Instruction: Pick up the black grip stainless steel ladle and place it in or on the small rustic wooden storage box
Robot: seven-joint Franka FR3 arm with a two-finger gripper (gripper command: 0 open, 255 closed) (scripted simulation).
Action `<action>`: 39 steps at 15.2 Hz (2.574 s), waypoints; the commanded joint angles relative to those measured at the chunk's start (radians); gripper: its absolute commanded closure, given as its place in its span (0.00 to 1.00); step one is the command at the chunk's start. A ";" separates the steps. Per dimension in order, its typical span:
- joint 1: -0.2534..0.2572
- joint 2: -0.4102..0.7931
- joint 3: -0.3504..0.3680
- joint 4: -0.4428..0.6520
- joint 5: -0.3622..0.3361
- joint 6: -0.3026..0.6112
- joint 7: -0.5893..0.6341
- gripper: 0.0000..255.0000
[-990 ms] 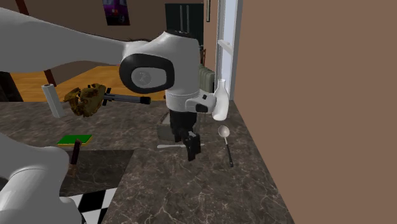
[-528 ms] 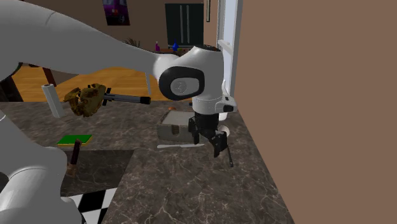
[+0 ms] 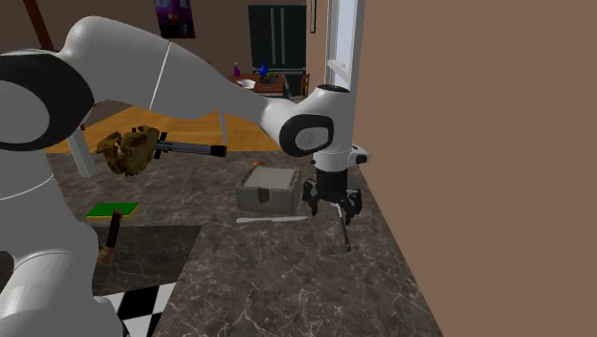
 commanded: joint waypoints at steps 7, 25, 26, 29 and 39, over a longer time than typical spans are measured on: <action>0.055 0.241 0.060 0.210 -0.056 0.063 -0.170 0.00; 0.092 0.417 0.089 0.302 -0.107 0.164 -0.246 0.00; 0.092 0.417 0.089 0.302 -0.107 0.164 -0.246 0.00; 0.092 0.417 0.089 0.302 -0.107 0.164 -0.246 1.00; 0.091 0.405 0.090 0.311 -0.105 0.142 -0.248 1.00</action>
